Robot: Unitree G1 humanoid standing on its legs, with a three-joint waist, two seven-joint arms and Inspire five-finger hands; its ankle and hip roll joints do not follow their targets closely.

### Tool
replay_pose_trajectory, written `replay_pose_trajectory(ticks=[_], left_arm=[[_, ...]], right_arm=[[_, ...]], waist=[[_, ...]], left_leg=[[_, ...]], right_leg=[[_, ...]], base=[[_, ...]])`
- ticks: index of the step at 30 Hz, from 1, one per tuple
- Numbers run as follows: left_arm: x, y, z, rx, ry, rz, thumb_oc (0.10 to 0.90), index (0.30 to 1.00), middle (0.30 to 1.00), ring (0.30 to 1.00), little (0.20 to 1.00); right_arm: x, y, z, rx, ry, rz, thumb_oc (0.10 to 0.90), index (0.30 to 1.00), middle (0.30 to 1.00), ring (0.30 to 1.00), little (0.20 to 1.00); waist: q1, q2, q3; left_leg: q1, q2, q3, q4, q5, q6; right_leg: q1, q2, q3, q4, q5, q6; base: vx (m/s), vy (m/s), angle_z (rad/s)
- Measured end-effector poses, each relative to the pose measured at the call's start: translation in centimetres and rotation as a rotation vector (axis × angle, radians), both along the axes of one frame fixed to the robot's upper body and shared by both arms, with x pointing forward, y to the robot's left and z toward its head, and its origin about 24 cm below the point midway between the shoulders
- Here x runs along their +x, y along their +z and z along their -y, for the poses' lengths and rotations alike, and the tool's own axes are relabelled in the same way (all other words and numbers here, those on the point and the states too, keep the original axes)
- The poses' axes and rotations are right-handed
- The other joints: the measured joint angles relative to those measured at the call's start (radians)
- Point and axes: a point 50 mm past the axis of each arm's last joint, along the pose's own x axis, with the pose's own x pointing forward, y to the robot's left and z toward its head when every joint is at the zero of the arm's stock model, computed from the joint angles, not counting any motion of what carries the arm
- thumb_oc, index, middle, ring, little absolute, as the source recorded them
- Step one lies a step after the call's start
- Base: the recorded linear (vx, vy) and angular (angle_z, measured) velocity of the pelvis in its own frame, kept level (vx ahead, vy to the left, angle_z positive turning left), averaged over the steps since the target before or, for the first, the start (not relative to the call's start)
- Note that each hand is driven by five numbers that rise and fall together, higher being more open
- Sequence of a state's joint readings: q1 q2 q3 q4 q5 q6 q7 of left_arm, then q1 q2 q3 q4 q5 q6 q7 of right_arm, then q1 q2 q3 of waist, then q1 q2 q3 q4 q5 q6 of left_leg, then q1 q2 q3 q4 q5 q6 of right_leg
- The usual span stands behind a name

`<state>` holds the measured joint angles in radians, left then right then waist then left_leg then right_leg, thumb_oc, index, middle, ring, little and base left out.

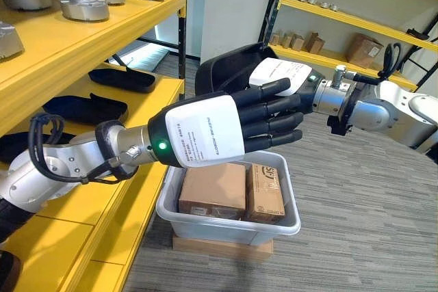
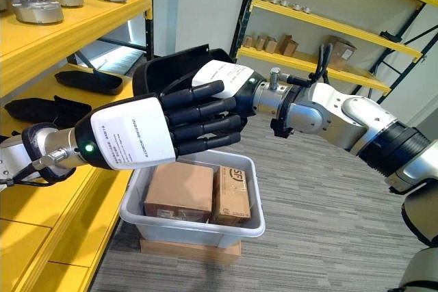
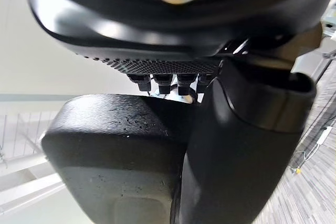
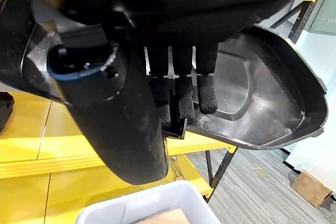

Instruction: Move parts from the plastic box to the shelf.

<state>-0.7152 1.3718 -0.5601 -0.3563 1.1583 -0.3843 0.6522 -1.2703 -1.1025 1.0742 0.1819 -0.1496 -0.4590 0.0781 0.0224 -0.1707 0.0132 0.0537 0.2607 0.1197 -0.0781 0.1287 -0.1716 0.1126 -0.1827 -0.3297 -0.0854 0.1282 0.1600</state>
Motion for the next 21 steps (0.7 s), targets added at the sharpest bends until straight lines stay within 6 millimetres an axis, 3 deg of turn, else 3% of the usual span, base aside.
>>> replay_pose_trajectory(ticks=[21], left_arm=[[0.4, -1.0, -0.5, 0.05, -0.001, -0.017, 0.9, 1.0, 1.0, 1.0, 1.0]], right_arm=[[0.0, -0.4, -0.6, 0.004, 0.03, -0.013, 0.4, 0.3, 0.3, 0.3, 0.3]], waist=[[-0.018, 0.0, -0.03]], left_leg=[[0.003, 0.0, 0.006, 0.0, -0.009, 0.005]], right_leg=[[-0.002, 0.0, 0.007, 0.0, 0.001, -0.002]], base=[[0.0, 0.001, 0.0]])
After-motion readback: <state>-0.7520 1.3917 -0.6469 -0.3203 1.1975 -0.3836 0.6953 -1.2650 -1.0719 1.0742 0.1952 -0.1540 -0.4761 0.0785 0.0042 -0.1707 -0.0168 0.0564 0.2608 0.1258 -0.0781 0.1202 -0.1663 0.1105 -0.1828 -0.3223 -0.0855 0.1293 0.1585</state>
